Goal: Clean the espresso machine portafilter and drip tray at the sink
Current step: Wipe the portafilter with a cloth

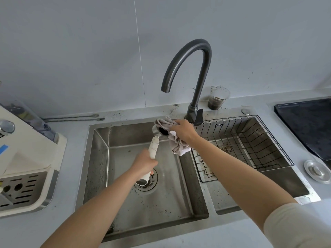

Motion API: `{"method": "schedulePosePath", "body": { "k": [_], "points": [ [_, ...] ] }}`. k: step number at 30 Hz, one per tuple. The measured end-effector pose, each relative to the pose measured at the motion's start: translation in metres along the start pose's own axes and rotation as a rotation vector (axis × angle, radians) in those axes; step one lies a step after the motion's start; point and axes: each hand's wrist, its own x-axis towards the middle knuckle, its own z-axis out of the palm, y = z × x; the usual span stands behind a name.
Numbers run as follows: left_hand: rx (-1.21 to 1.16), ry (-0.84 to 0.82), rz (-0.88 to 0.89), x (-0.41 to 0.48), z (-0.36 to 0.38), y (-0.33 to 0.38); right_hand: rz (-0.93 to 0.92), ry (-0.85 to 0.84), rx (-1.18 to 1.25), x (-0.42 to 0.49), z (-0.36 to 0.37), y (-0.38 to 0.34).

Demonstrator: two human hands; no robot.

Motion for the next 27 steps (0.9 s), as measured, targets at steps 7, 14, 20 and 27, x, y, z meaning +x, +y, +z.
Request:
{"method": "schedulePosePath", "body": {
  "k": [7,14,20,27],
  "points": [
    [0.177,0.026,0.091,-0.002,0.000,-0.004,-0.028,-0.058,-0.138,0.010,0.016,0.003],
    [0.292,0.018,0.175,0.000,-0.015,-0.011,-0.155,-0.110,-0.269,0.007,0.009,0.005],
    [0.276,-0.025,0.183,-0.002,-0.025,-0.006,-0.451,-0.144,-0.774,0.009,-0.012,0.008],
    [0.168,-0.121,0.118,-0.003,-0.022,0.009,-0.674,0.082,-1.500,0.005,-0.023,-0.004]
  ]
}}
